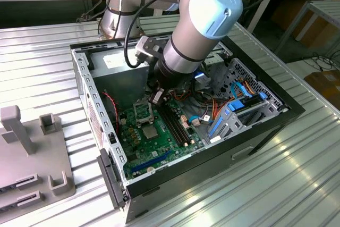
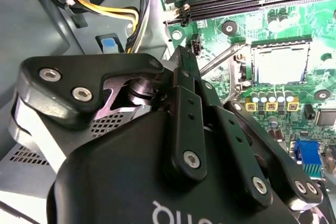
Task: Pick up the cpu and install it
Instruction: 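Close the cpu cover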
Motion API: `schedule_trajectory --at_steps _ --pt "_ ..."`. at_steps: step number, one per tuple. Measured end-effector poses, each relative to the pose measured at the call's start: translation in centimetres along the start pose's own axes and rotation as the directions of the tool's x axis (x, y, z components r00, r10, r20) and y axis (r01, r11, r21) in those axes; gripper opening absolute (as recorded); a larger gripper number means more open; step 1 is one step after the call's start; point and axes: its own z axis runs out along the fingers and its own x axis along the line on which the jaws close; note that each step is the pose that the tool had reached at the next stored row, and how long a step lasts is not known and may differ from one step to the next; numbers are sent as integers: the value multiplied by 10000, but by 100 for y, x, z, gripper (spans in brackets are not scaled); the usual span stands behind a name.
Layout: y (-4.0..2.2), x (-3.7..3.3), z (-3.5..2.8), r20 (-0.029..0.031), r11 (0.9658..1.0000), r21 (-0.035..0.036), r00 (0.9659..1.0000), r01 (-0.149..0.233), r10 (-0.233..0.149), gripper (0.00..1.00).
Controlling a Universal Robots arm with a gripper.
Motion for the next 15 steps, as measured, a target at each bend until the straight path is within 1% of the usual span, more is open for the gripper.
schedule_trajectory --at_steps 5,11,15 --pt "9 -5 -38 -34 10000 33 10000 1 -1 11" --pt "15 -9 -68 -67 10000 64 10000 5 -5 11" --pt "16 -8 -83 -125 9999 119 9999 4 -3 11"
